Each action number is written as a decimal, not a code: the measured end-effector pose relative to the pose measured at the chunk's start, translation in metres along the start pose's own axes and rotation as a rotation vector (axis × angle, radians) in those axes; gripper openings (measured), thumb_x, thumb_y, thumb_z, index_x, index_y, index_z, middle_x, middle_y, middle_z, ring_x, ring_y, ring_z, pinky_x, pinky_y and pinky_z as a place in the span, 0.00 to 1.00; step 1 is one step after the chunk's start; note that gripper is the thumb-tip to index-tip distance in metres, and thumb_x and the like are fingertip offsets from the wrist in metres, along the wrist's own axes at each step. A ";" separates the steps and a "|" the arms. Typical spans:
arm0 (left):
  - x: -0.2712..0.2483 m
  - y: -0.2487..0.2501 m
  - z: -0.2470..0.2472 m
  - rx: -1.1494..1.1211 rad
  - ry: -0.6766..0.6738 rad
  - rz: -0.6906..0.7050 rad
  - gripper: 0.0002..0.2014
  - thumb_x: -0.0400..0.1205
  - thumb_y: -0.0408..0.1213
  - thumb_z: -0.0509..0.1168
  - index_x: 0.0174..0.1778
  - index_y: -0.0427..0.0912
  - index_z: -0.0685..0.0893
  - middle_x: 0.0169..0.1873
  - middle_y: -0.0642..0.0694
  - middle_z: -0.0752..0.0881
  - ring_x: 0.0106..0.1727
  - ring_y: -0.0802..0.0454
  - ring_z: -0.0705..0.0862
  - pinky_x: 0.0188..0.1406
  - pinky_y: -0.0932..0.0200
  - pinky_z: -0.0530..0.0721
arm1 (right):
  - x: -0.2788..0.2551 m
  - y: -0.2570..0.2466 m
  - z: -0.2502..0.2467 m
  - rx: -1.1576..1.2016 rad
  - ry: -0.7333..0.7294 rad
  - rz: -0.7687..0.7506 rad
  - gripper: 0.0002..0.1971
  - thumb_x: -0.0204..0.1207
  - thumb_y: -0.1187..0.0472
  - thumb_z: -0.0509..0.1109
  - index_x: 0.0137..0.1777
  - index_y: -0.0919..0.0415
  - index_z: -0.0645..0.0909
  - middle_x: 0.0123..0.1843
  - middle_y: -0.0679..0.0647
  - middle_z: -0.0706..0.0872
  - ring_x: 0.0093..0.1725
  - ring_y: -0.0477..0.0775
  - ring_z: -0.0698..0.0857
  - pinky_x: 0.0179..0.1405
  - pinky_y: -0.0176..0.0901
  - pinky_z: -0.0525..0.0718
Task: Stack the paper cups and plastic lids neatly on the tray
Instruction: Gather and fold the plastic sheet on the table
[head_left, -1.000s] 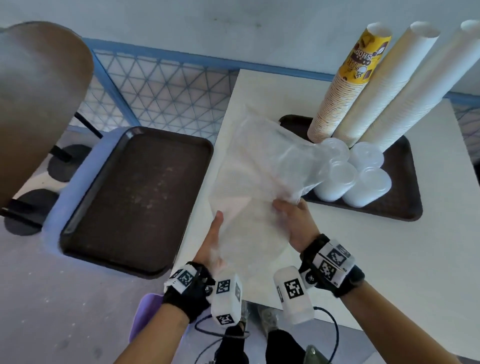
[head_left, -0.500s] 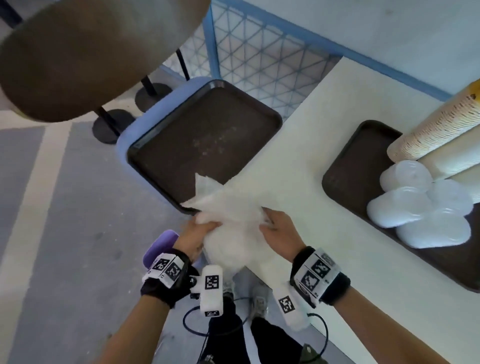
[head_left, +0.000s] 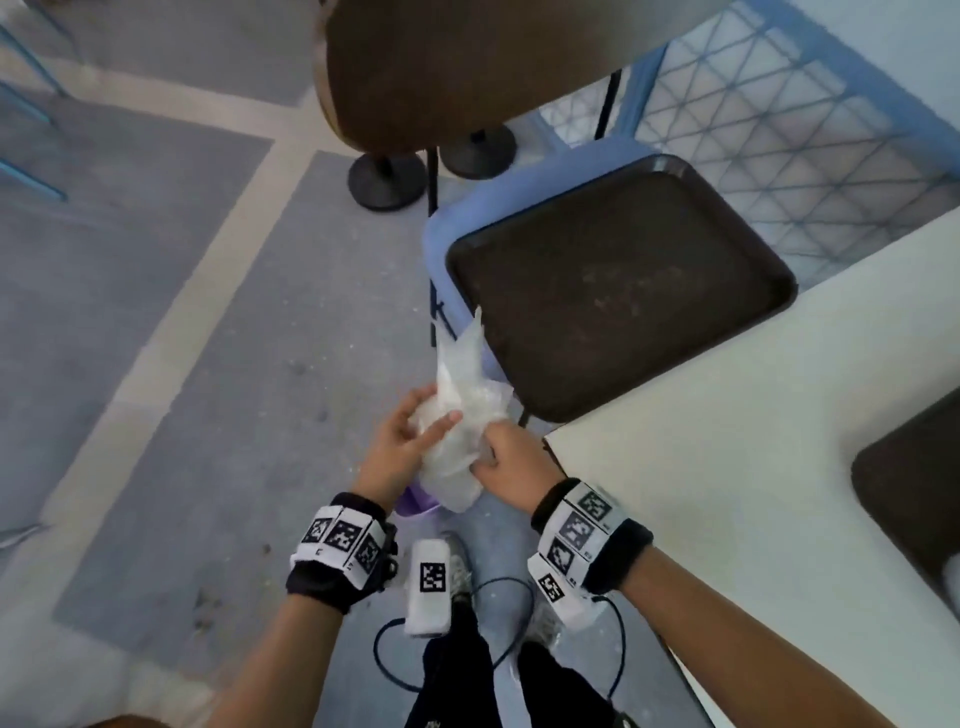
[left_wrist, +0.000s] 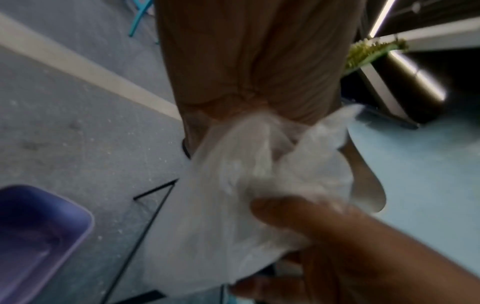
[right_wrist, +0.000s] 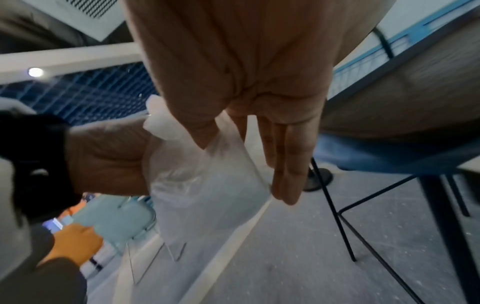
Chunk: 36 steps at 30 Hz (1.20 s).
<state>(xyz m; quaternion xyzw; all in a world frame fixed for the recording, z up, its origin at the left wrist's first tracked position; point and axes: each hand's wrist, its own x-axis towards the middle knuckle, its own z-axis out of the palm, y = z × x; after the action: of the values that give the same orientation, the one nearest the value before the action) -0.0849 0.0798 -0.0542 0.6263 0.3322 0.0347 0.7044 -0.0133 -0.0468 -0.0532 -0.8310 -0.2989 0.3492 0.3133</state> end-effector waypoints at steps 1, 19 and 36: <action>0.005 -0.006 -0.008 0.097 0.016 0.014 0.11 0.79 0.26 0.64 0.56 0.39 0.78 0.40 0.53 0.87 0.40 0.61 0.85 0.39 0.74 0.81 | 0.010 -0.004 0.009 -0.065 -0.043 0.016 0.11 0.76 0.63 0.65 0.52 0.72 0.79 0.59 0.68 0.80 0.59 0.64 0.81 0.52 0.47 0.74; 0.115 -0.176 -0.106 0.677 0.063 -0.161 0.12 0.70 0.22 0.63 0.40 0.45 0.77 0.43 0.44 0.76 0.43 0.40 0.81 0.42 0.58 0.73 | 0.173 0.045 0.156 -0.043 -0.282 0.249 0.28 0.70 0.68 0.70 0.67 0.54 0.64 0.59 0.55 0.83 0.53 0.58 0.84 0.52 0.49 0.83; 0.203 -0.315 -0.117 0.952 -0.105 -0.290 0.14 0.79 0.26 0.56 0.59 0.39 0.77 0.63 0.42 0.75 0.56 0.39 0.81 0.51 0.47 0.79 | 0.269 0.169 0.250 -0.095 -0.481 0.248 0.40 0.72 0.66 0.70 0.80 0.51 0.53 0.65 0.59 0.81 0.63 0.60 0.82 0.61 0.47 0.80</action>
<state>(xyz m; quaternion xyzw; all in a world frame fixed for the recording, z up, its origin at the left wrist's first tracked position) -0.1027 0.2075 -0.4249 0.8266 0.3590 -0.2507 0.3535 -0.0031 0.1180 -0.4220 -0.7682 -0.2766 0.5578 0.1488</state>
